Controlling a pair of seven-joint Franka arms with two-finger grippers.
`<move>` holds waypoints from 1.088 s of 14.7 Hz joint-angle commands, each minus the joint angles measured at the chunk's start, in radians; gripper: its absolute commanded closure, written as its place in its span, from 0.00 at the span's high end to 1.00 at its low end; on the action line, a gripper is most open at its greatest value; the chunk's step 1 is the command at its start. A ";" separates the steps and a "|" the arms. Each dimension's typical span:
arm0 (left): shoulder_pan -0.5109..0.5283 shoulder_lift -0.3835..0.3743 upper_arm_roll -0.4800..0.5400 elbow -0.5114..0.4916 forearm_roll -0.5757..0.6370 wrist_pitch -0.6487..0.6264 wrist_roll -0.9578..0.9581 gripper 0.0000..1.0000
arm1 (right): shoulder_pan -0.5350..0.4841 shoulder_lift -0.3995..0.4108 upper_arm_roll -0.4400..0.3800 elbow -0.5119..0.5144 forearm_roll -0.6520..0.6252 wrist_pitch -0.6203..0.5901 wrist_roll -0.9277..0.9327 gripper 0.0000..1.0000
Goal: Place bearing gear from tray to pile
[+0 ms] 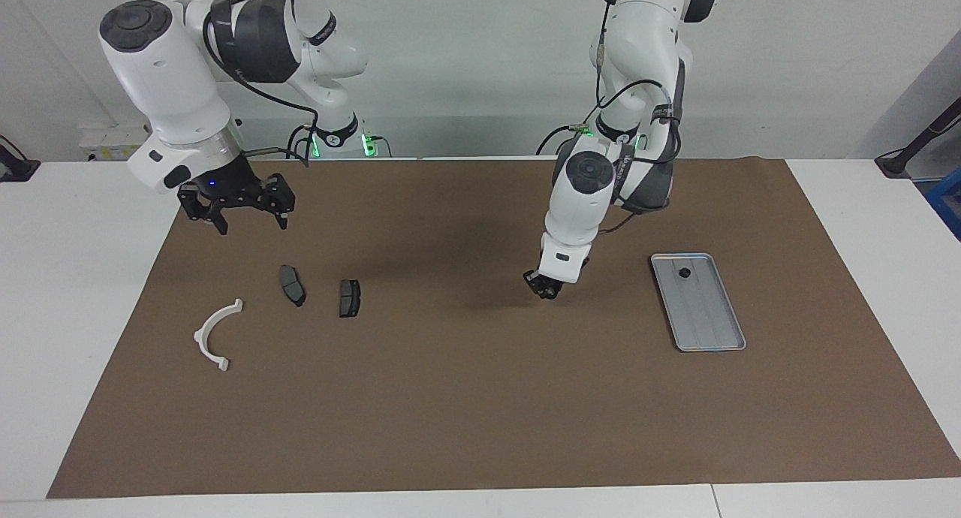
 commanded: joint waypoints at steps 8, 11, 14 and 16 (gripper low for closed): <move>-0.028 0.012 0.028 -0.054 0.001 0.026 -0.014 1.00 | -0.006 -0.014 0.008 -0.015 0.025 0.005 0.015 1.00; -0.015 -0.057 0.031 -0.092 0.004 -0.074 0.063 1.00 | 0.030 -0.013 0.014 -0.018 0.027 0.009 0.076 1.00; 0.129 -0.270 0.033 -0.323 0.004 -0.065 0.364 1.00 | 0.125 0.013 0.014 -0.018 0.041 0.038 0.257 1.00; 0.256 -0.338 0.031 -0.383 0.004 -0.074 0.582 1.00 | 0.199 0.052 0.014 -0.015 0.041 0.074 0.375 1.00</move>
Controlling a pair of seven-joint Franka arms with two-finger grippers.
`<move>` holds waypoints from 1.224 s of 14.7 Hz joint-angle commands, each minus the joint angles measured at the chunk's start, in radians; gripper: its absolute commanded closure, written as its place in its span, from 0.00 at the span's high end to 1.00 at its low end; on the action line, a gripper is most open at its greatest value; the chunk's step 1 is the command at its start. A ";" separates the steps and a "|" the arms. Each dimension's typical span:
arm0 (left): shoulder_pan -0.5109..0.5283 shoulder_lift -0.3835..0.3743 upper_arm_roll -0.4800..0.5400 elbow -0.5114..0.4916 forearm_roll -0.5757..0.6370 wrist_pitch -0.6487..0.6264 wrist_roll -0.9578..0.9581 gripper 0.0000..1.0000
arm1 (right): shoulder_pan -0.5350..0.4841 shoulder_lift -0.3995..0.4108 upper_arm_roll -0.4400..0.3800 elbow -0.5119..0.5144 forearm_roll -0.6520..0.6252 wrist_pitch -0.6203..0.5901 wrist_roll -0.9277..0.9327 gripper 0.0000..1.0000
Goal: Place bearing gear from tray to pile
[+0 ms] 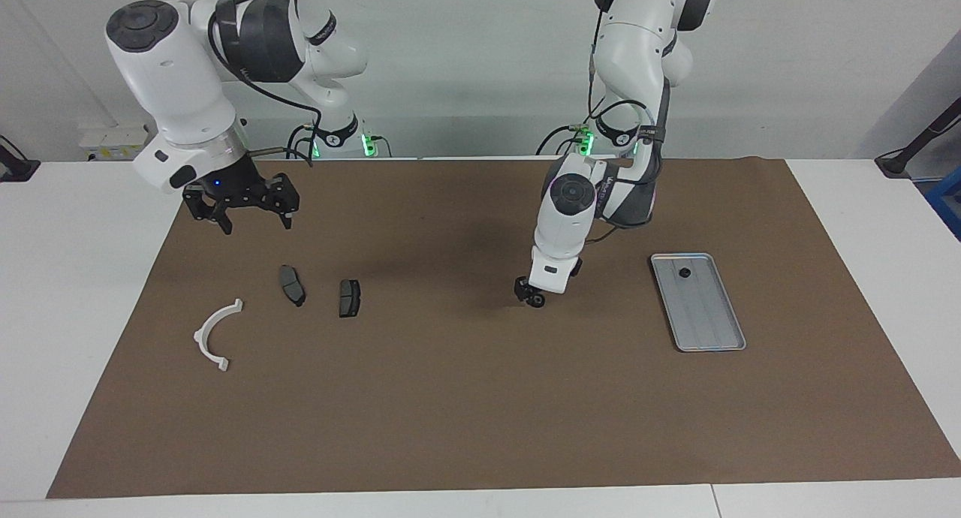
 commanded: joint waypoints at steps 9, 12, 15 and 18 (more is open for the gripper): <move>0.349 -0.112 -0.005 -0.204 0.001 0.149 0.557 0.99 | 0.341 0.288 -0.001 0.089 0.002 0.233 0.574 1.00; 0.376 -0.109 -0.005 -0.225 0.000 0.168 0.534 0.83 | 0.404 0.367 -0.003 0.129 -0.028 0.233 0.634 1.00; 0.385 -0.112 -0.004 -0.247 0.000 0.169 0.514 0.71 | 0.458 0.536 -0.002 0.317 -0.079 0.197 0.784 1.00; 0.382 -0.111 -0.005 -0.256 0.000 0.180 0.433 0.64 | 0.476 0.622 -0.002 0.419 -0.078 0.199 0.819 1.00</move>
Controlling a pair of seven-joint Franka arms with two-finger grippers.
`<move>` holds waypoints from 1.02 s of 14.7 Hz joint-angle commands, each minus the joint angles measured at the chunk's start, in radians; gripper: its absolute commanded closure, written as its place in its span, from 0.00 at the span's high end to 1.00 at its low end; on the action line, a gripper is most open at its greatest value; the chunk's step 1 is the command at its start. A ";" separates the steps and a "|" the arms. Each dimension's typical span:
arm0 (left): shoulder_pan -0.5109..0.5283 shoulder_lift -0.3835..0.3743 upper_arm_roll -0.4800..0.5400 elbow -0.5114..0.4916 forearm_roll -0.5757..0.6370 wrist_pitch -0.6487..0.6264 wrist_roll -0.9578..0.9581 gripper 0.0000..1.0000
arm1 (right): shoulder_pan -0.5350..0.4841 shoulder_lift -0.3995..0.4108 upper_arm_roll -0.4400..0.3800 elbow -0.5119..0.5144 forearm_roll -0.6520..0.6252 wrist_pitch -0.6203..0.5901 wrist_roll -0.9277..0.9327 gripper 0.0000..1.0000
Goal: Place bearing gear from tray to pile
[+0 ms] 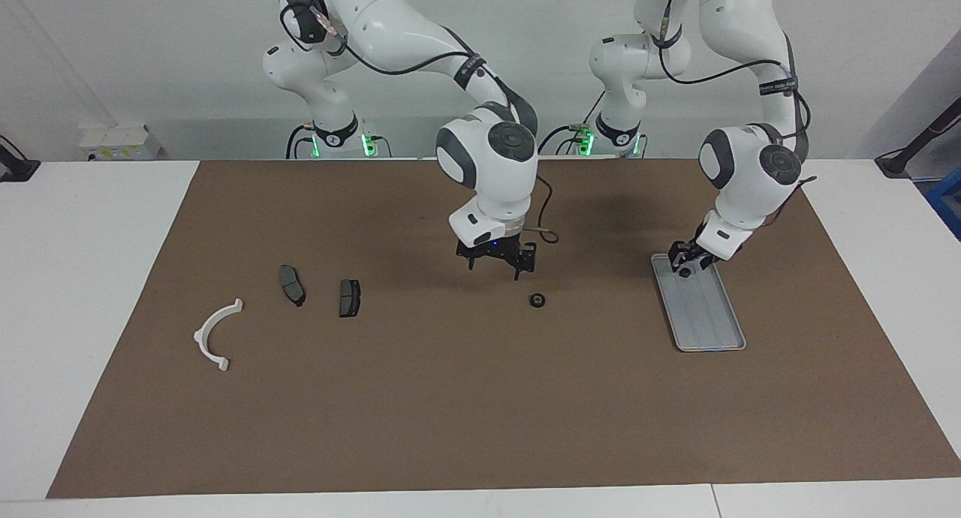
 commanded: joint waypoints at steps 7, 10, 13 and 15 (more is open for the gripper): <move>0.008 -0.010 -0.010 -0.075 0.000 0.097 -0.052 0.56 | 0.054 0.225 -0.001 0.260 -0.007 -0.038 0.053 1.00; 0.008 -0.008 -0.010 -0.075 0.002 0.100 -0.052 0.48 | 0.057 0.262 0.004 0.286 -0.008 -0.031 0.052 1.00; 0.008 -0.007 -0.010 -0.075 0.002 0.102 -0.047 0.11 | 0.073 0.283 0.004 0.296 -0.012 -0.031 0.050 1.00; 0.008 -0.004 -0.008 -0.069 0.002 0.100 -0.042 0.00 | 0.074 0.283 0.004 0.296 -0.010 -0.032 0.050 1.00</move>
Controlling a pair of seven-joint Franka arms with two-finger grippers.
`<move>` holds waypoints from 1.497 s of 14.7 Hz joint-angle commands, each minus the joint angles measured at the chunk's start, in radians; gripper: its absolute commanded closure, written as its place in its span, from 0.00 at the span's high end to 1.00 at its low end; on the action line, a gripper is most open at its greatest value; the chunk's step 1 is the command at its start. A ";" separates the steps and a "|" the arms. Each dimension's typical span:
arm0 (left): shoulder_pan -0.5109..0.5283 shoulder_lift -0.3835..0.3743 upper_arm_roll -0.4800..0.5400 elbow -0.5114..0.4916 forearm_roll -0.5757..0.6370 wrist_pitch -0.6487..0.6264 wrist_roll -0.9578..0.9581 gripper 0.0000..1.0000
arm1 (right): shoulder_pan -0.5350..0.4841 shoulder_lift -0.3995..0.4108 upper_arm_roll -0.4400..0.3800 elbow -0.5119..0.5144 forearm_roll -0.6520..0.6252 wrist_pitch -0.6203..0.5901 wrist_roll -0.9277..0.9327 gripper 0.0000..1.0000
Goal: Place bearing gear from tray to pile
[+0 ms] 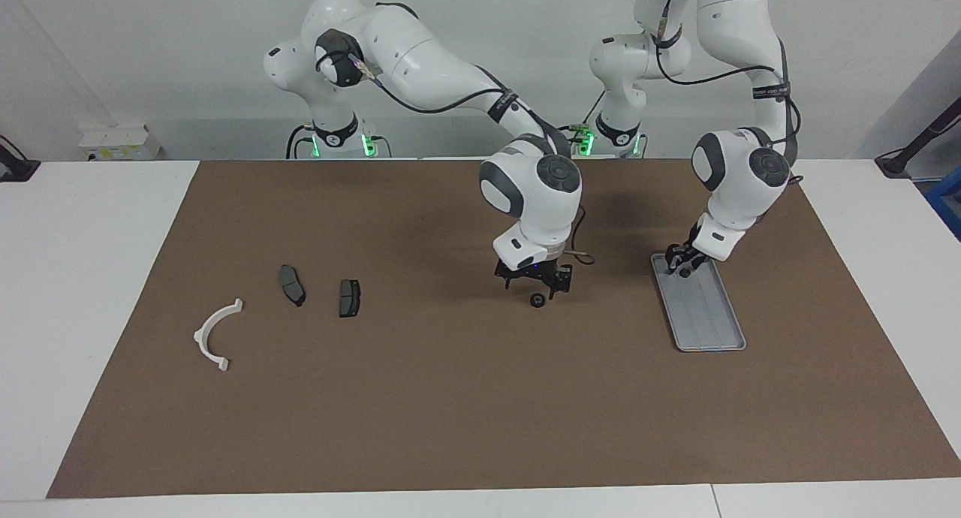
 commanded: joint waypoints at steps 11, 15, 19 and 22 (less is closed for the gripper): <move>0.003 -0.085 -0.005 0.266 0.002 -0.454 -0.039 0.00 | -0.006 0.020 0.001 0.040 -0.012 0.001 0.013 0.66; -0.006 -0.090 -0.005 0.278 0.006 -0.473 -0.069 0.00 | -0.009 0.020 0.001 0.040 -0.010 0.006 0.012 0.27; -0.009 -0.090 -0.014 0.281 0.012 -0.473 -0.111 0.00 | -0.012 0.019 0.001 0.040 -0.010 0.006 -0.007 0.00; -0.024 -0.088 -0.016 0.286 0.012 -0.468 -0.134 0.00 | -0.037 -0.004 0.001 0.040 -0.009 -0.028 -0.039 0.00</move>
